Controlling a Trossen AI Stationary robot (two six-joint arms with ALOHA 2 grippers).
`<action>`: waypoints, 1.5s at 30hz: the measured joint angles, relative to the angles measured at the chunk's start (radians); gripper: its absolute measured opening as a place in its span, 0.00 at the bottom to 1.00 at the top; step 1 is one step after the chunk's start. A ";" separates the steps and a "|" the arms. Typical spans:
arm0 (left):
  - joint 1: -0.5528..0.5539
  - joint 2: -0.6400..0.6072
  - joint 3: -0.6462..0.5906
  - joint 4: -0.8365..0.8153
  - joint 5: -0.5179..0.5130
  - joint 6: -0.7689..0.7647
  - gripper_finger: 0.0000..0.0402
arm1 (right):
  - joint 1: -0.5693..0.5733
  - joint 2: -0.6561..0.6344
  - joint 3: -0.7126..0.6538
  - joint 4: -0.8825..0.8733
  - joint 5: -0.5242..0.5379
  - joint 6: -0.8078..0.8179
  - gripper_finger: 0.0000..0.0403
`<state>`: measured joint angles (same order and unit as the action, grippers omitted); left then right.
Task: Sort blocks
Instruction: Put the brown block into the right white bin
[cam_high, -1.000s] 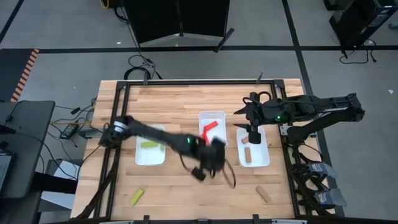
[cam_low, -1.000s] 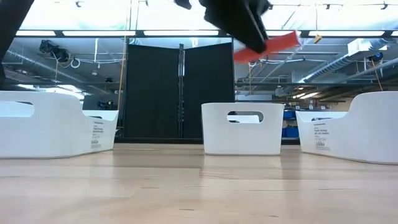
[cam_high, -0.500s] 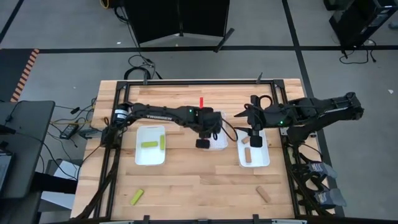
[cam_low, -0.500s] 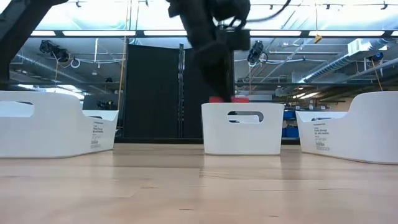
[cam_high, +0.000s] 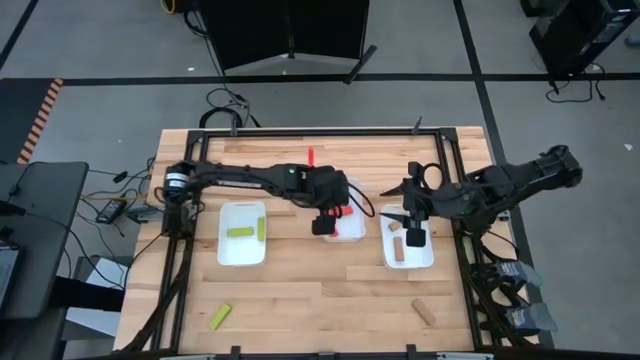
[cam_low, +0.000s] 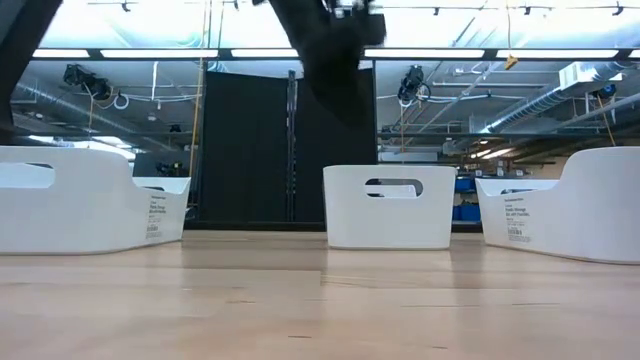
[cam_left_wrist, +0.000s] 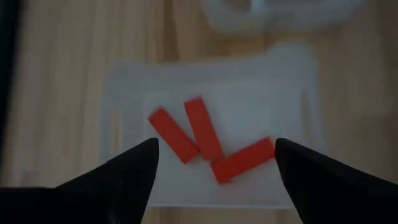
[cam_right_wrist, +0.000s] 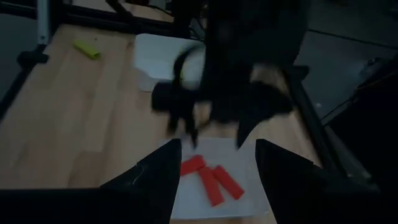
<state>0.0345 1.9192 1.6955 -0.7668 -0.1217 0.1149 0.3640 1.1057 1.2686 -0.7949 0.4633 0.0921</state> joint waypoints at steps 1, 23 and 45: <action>-0.005 -0.027 0.000 0.008 0.000 -0.010 0.81 | 0.012 0.000 0.000 -0.009 0.000 0.017 0.54; -0.363 -0.540 0.001 -0.057 -0.275 -0.199 0.58 | 0.141 0.397 0.004 0.378 0.012 0.025 0.54; -0.560 -0.582 -0.093 -0.098 -0.490 -0.326 0.57 | 0.241 0.478 0.025 0.186 0.037 0.304 0.54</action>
<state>-0.5259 1.3369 1.6026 -0.8646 -0.6114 -0.2109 0.6045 1.5836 1.2938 -0.6091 0.5000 0.3964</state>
